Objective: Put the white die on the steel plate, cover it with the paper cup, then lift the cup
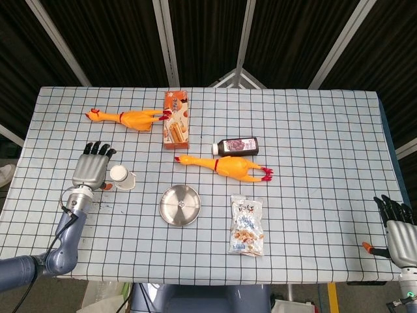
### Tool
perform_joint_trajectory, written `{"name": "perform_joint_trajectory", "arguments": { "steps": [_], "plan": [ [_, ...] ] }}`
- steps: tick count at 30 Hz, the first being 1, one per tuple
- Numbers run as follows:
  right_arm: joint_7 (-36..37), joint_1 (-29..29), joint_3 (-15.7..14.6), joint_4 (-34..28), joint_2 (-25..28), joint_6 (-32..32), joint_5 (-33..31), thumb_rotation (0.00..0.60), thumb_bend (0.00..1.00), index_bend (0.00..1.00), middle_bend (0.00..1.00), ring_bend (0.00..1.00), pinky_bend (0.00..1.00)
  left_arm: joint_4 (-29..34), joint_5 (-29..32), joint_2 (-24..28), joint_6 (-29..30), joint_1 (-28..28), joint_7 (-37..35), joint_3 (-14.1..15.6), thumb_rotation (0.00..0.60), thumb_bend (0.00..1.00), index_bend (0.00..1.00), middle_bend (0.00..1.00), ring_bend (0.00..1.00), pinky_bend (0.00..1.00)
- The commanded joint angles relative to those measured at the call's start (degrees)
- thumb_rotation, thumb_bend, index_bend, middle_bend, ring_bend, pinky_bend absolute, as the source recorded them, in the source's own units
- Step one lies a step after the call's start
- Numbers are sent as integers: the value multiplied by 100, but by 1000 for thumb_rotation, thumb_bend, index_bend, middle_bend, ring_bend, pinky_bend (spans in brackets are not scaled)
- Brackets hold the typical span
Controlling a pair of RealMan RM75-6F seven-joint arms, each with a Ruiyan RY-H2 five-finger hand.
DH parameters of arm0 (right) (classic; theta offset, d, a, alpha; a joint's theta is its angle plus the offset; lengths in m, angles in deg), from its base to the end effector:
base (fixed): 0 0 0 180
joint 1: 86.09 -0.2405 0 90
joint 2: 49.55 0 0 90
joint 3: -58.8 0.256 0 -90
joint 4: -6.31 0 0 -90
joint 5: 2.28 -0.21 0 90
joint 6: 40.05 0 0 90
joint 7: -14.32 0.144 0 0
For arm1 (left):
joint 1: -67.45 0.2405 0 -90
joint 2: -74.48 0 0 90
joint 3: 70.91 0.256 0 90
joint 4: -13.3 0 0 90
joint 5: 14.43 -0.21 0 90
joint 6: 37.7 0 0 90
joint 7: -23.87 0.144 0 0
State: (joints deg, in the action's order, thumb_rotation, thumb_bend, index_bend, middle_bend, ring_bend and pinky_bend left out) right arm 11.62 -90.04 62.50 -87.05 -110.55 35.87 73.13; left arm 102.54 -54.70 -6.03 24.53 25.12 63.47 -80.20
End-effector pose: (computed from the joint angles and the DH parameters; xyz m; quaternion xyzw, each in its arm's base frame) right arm -0.3459 -0.1751 0.1670 0.5711 -0.4516 0.2902 0.6211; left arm -0.2071 0.3588 0.0440 -0.6913 -0.3780 -0.2319 0.5706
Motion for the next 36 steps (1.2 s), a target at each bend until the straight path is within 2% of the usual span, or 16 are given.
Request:
{"name": "perform_joint_trajectory", "arguments": {
  "steps": [1, 8, 14, 22, 36],
  "plan": [
    [4, -2, 0, 2, 2, -3, -2, 600, 124, 93, 45, 52, 0, -59, -23, -74, -9, -20, -13, 18, 600, 319, 238, 167, 4, 0],
    [6, -6, -8, -2, 9, -5, 12, 600, 124, 93, 45, 52, 0, -229, -282, -262, 67, -18, -178, 27, 600, 413, 254, 278, 37, 0],
    [15, -5, -22, -18, 21, -18, 16, 600, 124, 106, 45, 52, 0, -249, -385, -296, 132, -9, -177, 39, 600, 465, 259, 289, 40, 0],
    [49, -7, -27, -34, 46, -50, -6, 600, 123, 107, 46, 52, 0, -197, -287, -274, 108, 2, -86, 66, 600, 470, 265, 282, 39, 0],
    [45, -15, -39, -72, 73, -103, -50, 600, 123, 117, 46, 53, 0, -308, -274, -390, 15, -33, -75, 88, 600, 470, 248, 180, 36, 0]
  ]
}}
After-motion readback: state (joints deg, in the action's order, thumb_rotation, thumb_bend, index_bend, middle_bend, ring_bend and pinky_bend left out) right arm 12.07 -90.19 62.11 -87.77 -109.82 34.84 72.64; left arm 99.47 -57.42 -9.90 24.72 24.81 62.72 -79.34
